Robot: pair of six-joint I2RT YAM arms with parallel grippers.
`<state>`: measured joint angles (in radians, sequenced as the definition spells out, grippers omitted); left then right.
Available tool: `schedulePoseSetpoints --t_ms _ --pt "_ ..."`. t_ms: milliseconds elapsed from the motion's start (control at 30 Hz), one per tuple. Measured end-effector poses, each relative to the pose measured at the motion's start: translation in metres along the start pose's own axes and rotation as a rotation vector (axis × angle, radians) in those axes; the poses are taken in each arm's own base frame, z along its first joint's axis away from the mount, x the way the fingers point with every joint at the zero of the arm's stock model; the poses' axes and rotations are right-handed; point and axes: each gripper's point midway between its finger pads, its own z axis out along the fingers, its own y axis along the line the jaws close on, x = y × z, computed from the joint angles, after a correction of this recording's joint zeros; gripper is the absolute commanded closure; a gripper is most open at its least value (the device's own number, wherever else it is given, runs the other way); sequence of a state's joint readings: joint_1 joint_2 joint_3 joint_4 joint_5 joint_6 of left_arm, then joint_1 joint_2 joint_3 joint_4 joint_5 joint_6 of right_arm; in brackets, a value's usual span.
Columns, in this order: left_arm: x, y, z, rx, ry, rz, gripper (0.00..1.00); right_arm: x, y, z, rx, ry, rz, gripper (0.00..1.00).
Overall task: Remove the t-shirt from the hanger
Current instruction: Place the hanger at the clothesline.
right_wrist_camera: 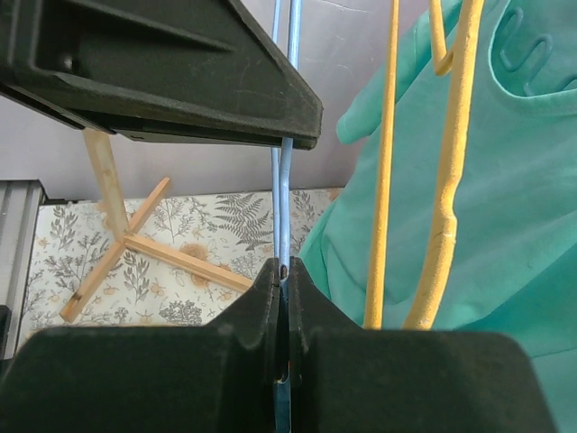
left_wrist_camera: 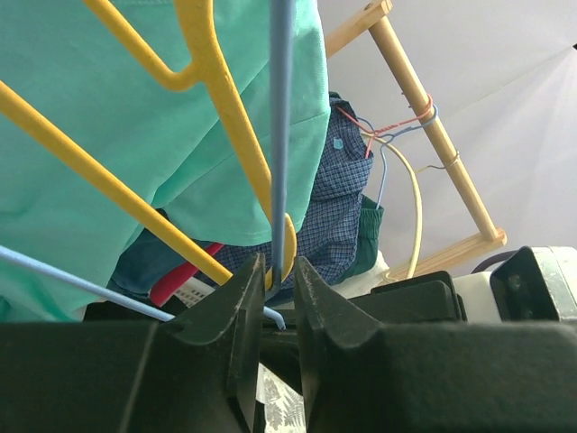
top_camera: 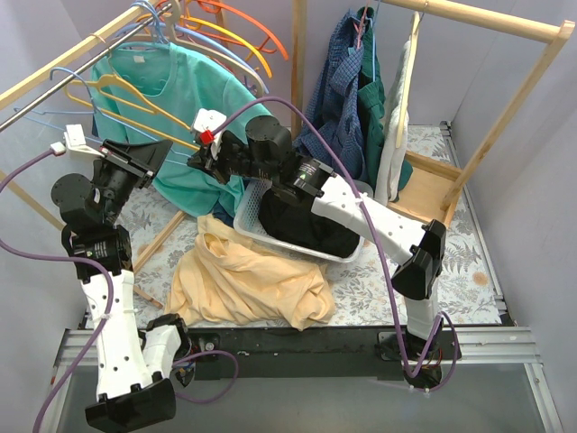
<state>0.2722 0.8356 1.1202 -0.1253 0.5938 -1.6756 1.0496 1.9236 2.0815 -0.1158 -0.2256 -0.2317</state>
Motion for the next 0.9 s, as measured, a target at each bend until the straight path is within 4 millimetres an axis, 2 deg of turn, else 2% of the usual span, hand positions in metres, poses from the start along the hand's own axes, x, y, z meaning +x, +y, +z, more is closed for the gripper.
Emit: schedulePoseSetpoints --t_ms 100,567,600,700,800,900 --pt "0.001 0.002 0.001 -0.004 0.002 0.002 0.99 -0.001 0.004 0.001 -0.017 -0.007 0.013 0.99" --pt "-0.002 -0.001 0.002 0.004 -0.005 0.043 1.0 -0.007 0.006 0.002 -0.018 -0.027 0.025 0.99" --pt "-0.003 -0.001 0.002 0.004 -0.005 0.042 1.0 -0.008 0.006 0.002 -0.017 -0.028 0.027 0.83" --pt "-0.005 -0.001 0.005 0.004 -0.006 0.041 1.0 -0.012 0.005 0.002 -0.014 -0.043 0.032 0.62" --pt "-0.009 -0.001 0.01 0.001 -0.004 0.038 1.0 -0.018 0.006 0.004 -0.016 -0.071 0.026 0.52" --pt "-0.011 0.001 0.015 -0.003 0.001 0.035 1.0 -0.018 0.007 0.005 -0.013 -0.081 0.02 0.47"
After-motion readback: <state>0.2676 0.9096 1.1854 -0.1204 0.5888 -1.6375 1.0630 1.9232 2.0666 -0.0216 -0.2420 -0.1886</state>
